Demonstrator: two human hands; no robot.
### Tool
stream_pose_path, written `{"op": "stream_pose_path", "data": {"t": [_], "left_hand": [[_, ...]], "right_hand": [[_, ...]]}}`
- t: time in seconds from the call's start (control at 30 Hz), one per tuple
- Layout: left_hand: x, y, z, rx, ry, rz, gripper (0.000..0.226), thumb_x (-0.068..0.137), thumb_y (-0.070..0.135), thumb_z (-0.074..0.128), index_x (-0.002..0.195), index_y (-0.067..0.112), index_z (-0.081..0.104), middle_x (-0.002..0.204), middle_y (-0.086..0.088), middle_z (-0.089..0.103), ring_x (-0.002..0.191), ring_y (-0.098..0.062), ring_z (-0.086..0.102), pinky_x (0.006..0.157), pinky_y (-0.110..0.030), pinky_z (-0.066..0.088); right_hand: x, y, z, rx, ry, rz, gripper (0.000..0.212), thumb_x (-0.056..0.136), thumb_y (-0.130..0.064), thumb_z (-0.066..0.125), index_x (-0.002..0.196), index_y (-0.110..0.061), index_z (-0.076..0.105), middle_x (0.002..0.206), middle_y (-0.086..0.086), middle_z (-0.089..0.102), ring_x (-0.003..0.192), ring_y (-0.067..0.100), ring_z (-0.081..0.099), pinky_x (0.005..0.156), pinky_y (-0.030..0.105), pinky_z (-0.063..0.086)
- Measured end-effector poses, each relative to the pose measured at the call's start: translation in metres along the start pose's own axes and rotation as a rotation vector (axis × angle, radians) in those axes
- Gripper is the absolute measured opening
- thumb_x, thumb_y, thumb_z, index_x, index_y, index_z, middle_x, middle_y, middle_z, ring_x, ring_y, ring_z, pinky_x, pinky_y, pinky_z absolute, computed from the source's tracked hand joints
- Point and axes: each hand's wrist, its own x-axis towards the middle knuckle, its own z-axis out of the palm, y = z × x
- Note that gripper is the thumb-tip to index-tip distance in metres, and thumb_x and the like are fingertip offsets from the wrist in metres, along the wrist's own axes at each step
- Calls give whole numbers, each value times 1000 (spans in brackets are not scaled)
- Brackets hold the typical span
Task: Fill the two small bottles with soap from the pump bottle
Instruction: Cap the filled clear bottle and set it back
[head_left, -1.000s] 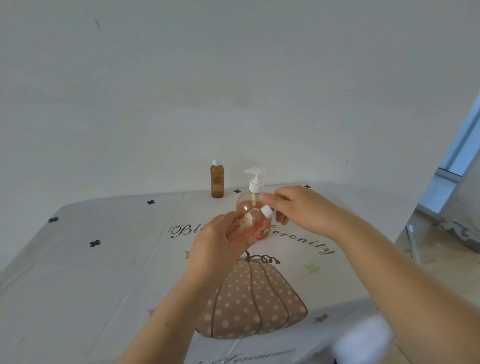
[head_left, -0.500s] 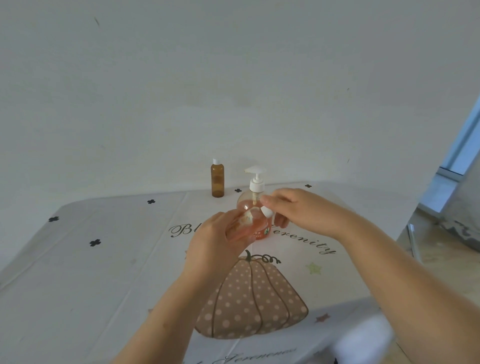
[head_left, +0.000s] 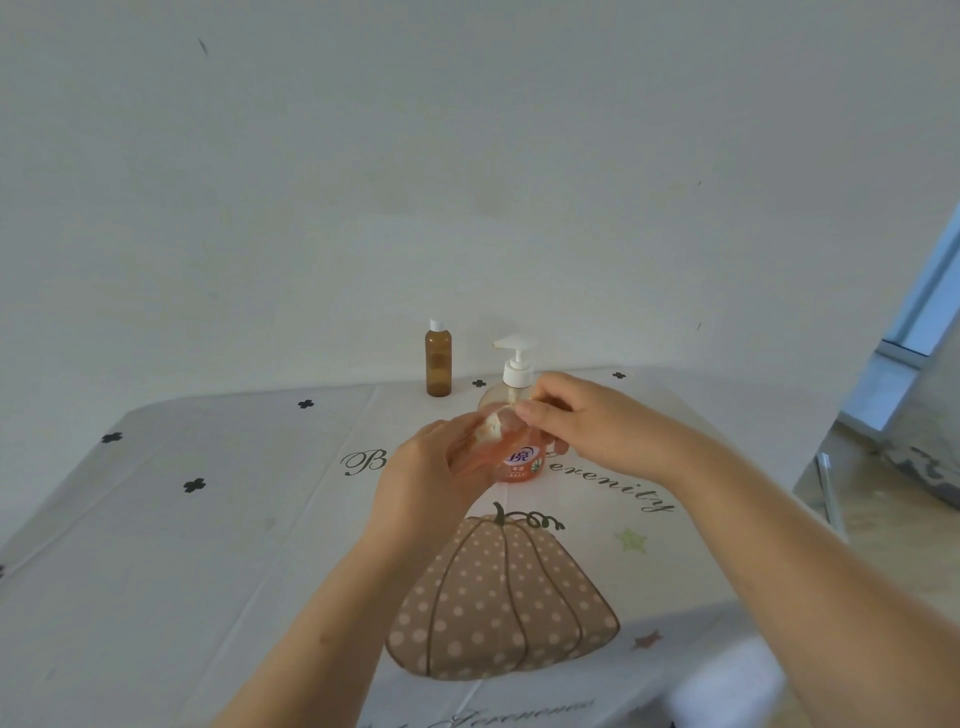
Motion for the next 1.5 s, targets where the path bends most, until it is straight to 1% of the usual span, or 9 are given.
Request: {"op": "stream_pose_path", "data": {"t": [0.17, 0.4, 0.53, 0.67, 0.8, 1.0, 1.1, 1.23, 1.5], "left_hand": [[-1, -8, 2, 33, 26, 1, 19, 82, 42, 73, 98, 34, 67, 71, 7, 58, 66, -7, 53, 58, -17, 36], [-3, -17, -3, 51, 90, -21, 17, 82, 35, 74, 94, 27, 65, 70, 6, 58, 65, -7, 52, 57, -18, 35], [2, -28, -11, -80, 40, -94, 15, 86, 30, 71, 79, 24, 59, 58, 12, 52, 53, -5, 42, 55, -19, 32], [12, -39, -27, -219, 24, -177, 11, 87, 27, 70, 80, 34, 66, 60, 19, 60, 54, -1, 51, 49, -12, 38], [24, -56, -45, -281, 79, -253, 18, 85, 26, 73, 92, 42, 68, 89, 13, 70, 82, -5, 65, 72, -24, 52], [46, -87, -65, -279, 97, -332, 6, 85, 28, 73, 87, 22, 73, 81, 3, 65, 67, -14, 60, 63, -27, 46], [61, -104, -76, -260, 103, -336, 8, 85, 23, 72, 92, 18, 74, 80, 4, 67, 71, -17, 61, 69, -31, 46], [88, -127, -89, -231, 153, -326, 5, 83, 33, 70, 88, 32, 72, 84, 5, 71, 78, -15, 66, 71, -30, 48], [133, -168, -95, -131, 198, -380, 22, 92, 37, 59, 110, 27, 67, 99, 8, 70, 90, -9, 65, 69, -25, 49]], "right_hand": [[3, -7, 12, -85, 65, -22, 33, 107, -43, 42, 84, -19, 48, 74, -5, 52, 62, 10, 43, 58, 28, 33], [20, -17, 44, -78, 235, 22, 36, 107, -42, 40, 76, -25, 42, 71, -3, 53, 64, 11, 48, 57, 29, 33], [33, -24, 51, 48, 227, 13, 39, 103, -51, 46, 92, -15, 55, 87, 9, 66, 72, 16, 56, 66, 32, 43], [46, -34, 61, 151, 193, -8, 40, 99, -62, 42, 94, -24, 55, 92, 5, 70, 79, 18, 65, 84, 40, 53], [63, -41, 78, 258, 140, 8, 32, 109, -44, 33, 112, -24, 58, 101, -4, 68, 86, 7, 65, 79, 28, 54], [110, -48, 115, 299, 47, 78, 26, 105, -13, 35, 117, -24, 56, 101, -3, 67, 87, 13, 67, 90, 40, 58], [135, -61, 129, 307, 41, 69, 26, 104, -11, 36, 116, -25, 54, 103, -1, 66, 88, 13, 67, 87, 39, 58], [172, -73, 141, 305, 33, 67, 27, 104, -11, 37, 118, -26, 53, 107, 1, 66, 97, 19, 67, 95, 46, 56], [224, -87, 156, 288, -32, 80, 43, 104, -11, 37, 145, -18, 48, 116, 0, 65, 111, 22, 64, 102, 42, 51]]}}
